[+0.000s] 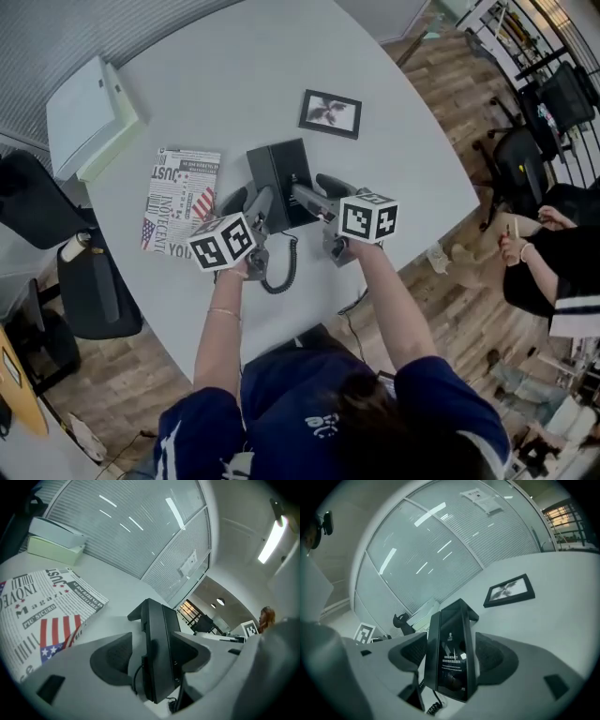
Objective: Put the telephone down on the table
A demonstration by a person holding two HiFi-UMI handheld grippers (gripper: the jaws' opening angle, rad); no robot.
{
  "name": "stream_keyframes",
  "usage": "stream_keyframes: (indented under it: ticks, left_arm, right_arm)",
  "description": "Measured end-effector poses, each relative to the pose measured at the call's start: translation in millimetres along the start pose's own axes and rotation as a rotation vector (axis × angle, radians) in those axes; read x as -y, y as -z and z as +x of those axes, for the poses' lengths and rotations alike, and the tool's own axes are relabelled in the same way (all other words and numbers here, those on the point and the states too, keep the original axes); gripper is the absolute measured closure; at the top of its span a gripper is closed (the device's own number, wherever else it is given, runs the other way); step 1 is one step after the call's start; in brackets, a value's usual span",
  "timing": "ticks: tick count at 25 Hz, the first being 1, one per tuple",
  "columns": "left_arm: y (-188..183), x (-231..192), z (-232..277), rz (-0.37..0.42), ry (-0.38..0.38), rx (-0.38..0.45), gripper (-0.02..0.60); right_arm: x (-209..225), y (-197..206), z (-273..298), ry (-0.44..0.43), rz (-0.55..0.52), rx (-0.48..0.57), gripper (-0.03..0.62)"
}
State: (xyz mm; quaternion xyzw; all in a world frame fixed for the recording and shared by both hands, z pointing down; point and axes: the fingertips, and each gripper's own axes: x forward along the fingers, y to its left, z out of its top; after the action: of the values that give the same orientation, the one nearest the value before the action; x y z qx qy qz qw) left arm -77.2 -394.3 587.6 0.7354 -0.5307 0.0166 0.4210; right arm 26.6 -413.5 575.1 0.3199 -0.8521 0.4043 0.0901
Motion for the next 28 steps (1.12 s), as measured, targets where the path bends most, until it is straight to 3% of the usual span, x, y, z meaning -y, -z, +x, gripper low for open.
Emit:
stream_keyframes:
  ticks: [6,11,14,23,28]
  left_arm:
    - [-8,27,-41,0.153,-0.031,0.07,0.344]
    - [-2,68,-67,0.261,0.01,0.084,0.344]
    - [12,90,-78,0.279,0.034,0.104,0.344]
    - [50,130,-120,0.354,0.006,0.185,0.344]
    - [84,139,-135,0.343,0.01,0.158,0.344]
  right_arm:
    - [-22,-13,-40,0.001,-0.058,0.08,0.275]
    - [-44,-11,-73,-0.021,-0.11,0.113,0.275]
    - [-58,1,-92,-0.036,-0.157,0.115,0.275]
    - [-80,32,-139,-0.062,-0.178,0.153,0.276]
    - [-87,54,-161,-0.031,-0.241,0.164,0.276]
